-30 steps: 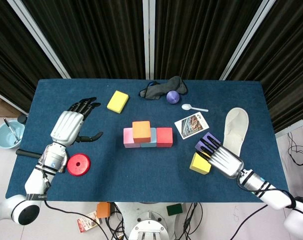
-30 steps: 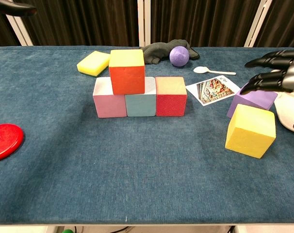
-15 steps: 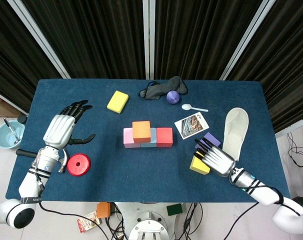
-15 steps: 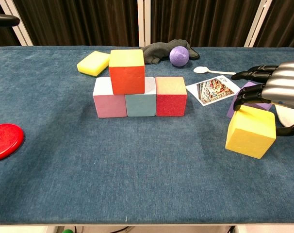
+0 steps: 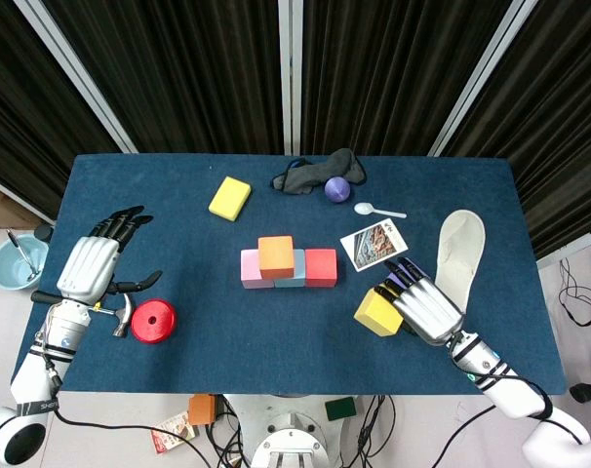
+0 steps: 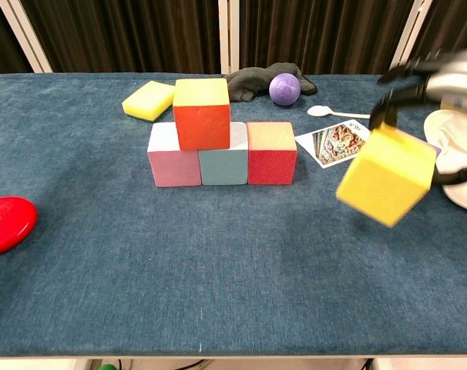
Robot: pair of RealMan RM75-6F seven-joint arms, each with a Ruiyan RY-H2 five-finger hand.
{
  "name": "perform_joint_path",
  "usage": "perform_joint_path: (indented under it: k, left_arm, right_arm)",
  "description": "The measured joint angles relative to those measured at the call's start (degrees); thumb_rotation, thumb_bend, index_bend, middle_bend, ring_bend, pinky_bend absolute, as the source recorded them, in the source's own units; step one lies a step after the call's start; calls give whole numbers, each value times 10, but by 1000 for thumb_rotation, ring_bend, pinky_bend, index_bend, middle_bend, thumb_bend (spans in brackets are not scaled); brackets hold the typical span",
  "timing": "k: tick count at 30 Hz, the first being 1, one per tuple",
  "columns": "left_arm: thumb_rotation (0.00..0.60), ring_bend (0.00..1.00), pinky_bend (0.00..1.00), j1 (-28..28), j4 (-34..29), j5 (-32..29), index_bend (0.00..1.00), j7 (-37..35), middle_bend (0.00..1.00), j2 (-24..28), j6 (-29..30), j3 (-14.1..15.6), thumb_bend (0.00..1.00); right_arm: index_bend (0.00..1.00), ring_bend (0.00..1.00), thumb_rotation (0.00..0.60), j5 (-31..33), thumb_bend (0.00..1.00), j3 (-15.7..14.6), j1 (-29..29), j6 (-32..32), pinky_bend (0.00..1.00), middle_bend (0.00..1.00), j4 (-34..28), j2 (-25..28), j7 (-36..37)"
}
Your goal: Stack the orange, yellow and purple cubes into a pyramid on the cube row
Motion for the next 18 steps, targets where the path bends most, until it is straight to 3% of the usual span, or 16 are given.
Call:
perform_joint_path:
  k: [5,10,18]
  left_arm:
    - [405,84,182,16,7,24,153,-11,73,-3,17,4,176]
    - [419,84,180,35,15,43,153,-28,73,-7,34,10,175]
    - [410,84,180,60,26,66,153,-49,73,-13,57,16,175]
  right_arm:
    - [468,129,600,143,279,38,-4,15,169,422,-92,-3,-108]
    - [461,135,600,328,280,83,19,48,169,417,-169,-32,-224]
    - [439,135,600,580,279,167,127,139,169,409,-208,-124,-376]
